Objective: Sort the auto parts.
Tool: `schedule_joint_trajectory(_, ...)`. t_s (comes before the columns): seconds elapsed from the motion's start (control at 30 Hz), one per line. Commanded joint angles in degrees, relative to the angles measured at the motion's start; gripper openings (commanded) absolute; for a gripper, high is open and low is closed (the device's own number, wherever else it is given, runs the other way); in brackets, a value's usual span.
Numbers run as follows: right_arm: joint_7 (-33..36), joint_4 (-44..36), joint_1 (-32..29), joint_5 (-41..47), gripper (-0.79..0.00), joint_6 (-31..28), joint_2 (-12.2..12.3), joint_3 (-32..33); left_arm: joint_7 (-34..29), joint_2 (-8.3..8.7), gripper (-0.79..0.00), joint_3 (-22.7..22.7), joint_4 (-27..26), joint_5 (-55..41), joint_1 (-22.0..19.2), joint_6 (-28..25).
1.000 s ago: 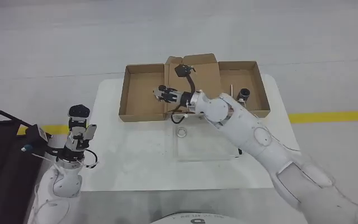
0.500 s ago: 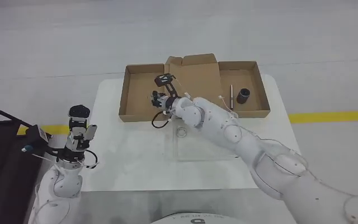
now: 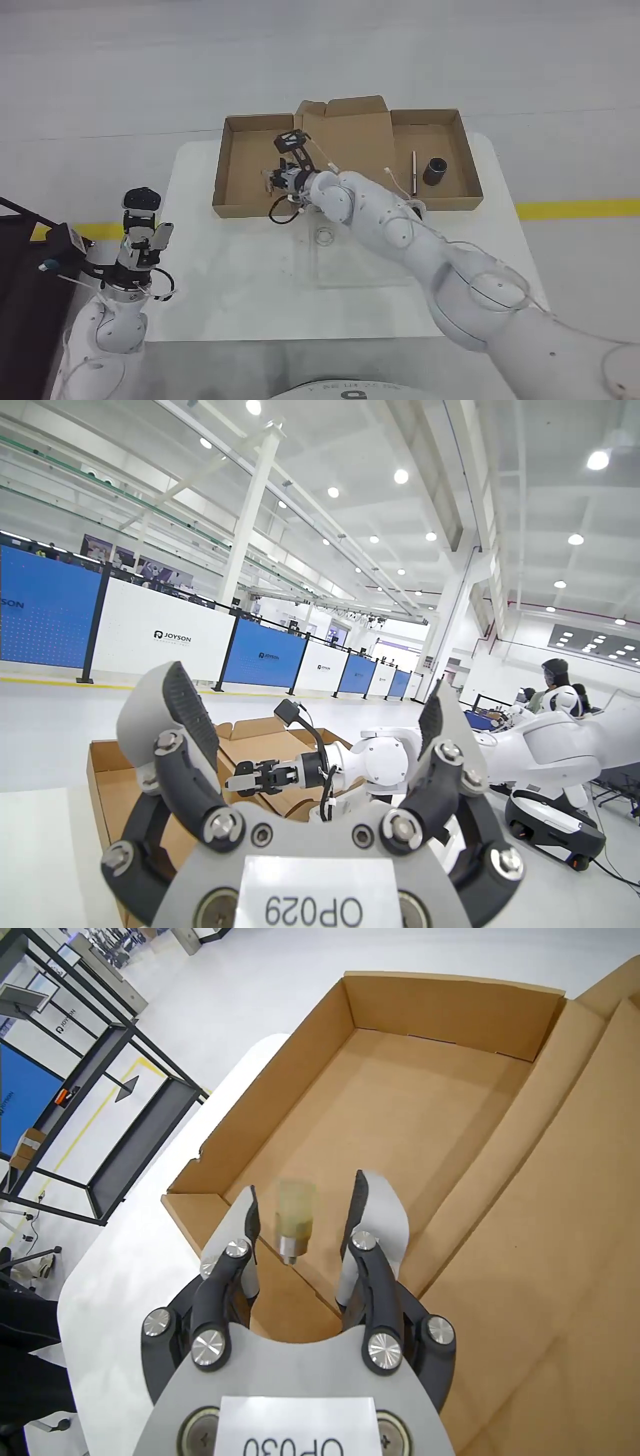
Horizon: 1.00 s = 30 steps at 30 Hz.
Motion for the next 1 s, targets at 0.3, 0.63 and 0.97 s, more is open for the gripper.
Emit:
schedule_joint_trajectory(0.3, 13.2, -4.1, -0.8, 21.4, -0.151, -20.8, 3.2, 13.4, 0.0, 0.0, 0.0, 0.0, 0.0, 0.0, 0.0, 0.0)
schedule_joint_trajectory(0.63, 40.2, -33.2, -17.6, 38.4, -0.065, -23.1, 15.3, 38.2, 0.0, 0.0, 0.0, 0.0, 0.0, 0.0, 0.0, 0.0)
schedule_joint_trajectory(0.97, 48.8, -63.1, -40.9, 43.7, -0.046, -18.6, 21.2, 59.9, 0.0, 0.0, 0.0, 0.0, 0.0, 0.0, 0.0, 0.0)
